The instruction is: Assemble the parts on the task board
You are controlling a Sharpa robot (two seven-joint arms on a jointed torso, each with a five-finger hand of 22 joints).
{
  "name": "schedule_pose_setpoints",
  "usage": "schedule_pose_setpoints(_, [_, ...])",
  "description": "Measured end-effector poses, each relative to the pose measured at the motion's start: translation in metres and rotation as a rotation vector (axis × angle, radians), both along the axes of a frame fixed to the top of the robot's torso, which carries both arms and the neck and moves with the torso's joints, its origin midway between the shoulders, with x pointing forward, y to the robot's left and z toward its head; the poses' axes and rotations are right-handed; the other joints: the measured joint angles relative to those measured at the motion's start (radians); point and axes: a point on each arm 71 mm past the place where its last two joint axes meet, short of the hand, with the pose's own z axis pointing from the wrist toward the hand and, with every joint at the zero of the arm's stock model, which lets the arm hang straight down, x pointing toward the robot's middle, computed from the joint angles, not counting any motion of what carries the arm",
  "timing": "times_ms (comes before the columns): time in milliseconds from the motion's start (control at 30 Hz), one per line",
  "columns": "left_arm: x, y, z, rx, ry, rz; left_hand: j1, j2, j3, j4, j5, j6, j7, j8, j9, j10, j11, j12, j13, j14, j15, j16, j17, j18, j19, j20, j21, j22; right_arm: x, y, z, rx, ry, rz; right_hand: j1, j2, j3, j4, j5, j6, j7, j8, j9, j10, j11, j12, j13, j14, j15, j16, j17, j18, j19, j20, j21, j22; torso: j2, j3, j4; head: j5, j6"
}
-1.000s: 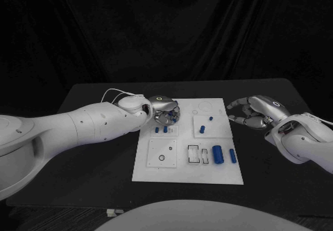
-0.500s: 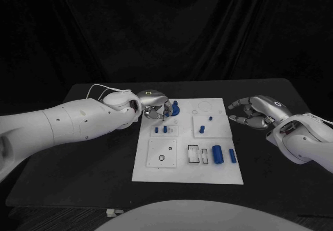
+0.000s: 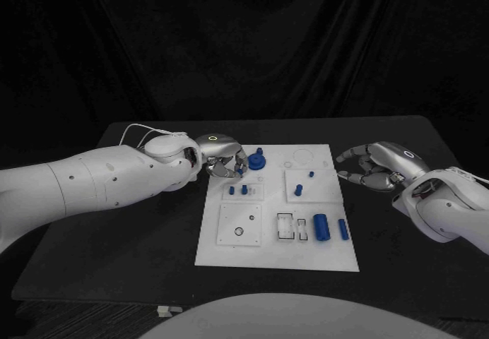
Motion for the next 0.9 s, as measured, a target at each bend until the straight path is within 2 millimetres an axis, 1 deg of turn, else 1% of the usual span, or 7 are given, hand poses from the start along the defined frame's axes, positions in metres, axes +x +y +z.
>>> schedule_pose_setpoints(67, [0.001,0.0,-0.001,0.005,0.003,0.004,0.0,0.0,0.0,0.0,0.0,0.0,0.0,0.0,0.0,0.0,0.0,0.0,-0.001,0.006,0.005,0.008,0.013,0.0,0.0,0.0,0.009,0.0,0.0,0.0,0.0,-0.001,0.002,-0.001,0.0,0.0,0.002,-0.002,0.0,0.0,0.0,0.0,-0.001,0.0,0.0,0.0,0.0,0.0,0.0,-0.003,0.0,0.0,0.0,0.0,-0.004,-0.001,0.0,-0.0002,0.0011,0.0,0.0])
schedule_pose_setpoints(267, [0.004,-0.003,-0.008,0.017,0.015,0.017,-0.005,-0.005,0.0,0.0,0.0,0.0,0.0,0.0,0.0,0.01,0.0,0.0,-0.003,0.019,0.004,0.017,0.031,0.0,0.011,0.0,0.02,0.0,-0.001,-0.001,-0.002,-0.001,0.008,0.0,0.0,0.0,0.003,-0.003,0.0,0.0,0.0,0.0,-0.002,0.0,0.0,-0.004,0.0,0.0,0.0,-0.004,0.0,0.0,0.0,0.0,-0.008,-0.003,0.001,-0.0013,0.0045,-0.001,0.0])
schedule_pose_setpoints(333, [0.004,-0.004,-0.01,0.02,0.017,0.023,-0.005,-0.005,0.0,0.0,0.0,0.0,0.0,0.0,0.0,0.014,-0.004,0.0,-0.003,0.022,0.007,0.018,0.033,0.0,0.011,0.0,0.025,0.0,-0.002,-0.001,-0.002,-0.001,0.009,0.001,0.0,0.0,0.003,-0.003,0.0,0.0,0.0,0.0,-0.002,0.0,0.0,-0.004,0.0,0.0,0.0,-0.004,0.0,0.0,0.0,0.0,-0.008,-0.003,0.001,-0.0014,0.0045,-0.002,0.0])
schedule_pose_setpoints(433, [0.005,-0.004,-0.013,0.023,0.018,0.032,-0.005,-0.005,0.0,0.0,0.0,0.002,0.005,-0.003,0.0,0.017,-0.001,0.0,-0.003,0.022,0.007,0.021,0.033,0.0,0.011,0.0,0.025,0.0,-0.002,0.0,-0.002,-0.001,0.01,0.001,0.0,0.0,0.003,-0.003,0.0,0.0,0.0,0.0,-0.002,0.0,0.0,-0.004,0.0,0.0,0.0,-0.003,0.0,0.0,0.0,0.0,-0.008,-0.003,0.001,-0.0013,0.0045,-0.002,0.0])
schedule_pose_setpoints(900, [0.007,-0.003,-0.017,0.027,0.019,0.049,-0.005,-0.006,0.0,0.0,0.0,0.003,0.008,-0.006,0.001,0.018,0.0,-0.004,-0.003,0.022,0.007,0.021,0.023,0.0,0.011,0.0,0.025,0.001,-0.002,0.0,-0.003,-0.003,0.015,0.002,0.0,0.0,0.003,-0.003,0.0,0.0,0.0,0.0,-0.003,0.0,0.0,-0.004,0.0,0.0,0.0,-0.003,0.0,0.0,0.0,0.0,-0.012,-0.003,0.002,-0.0015,-0.0019,0.005,0.0])
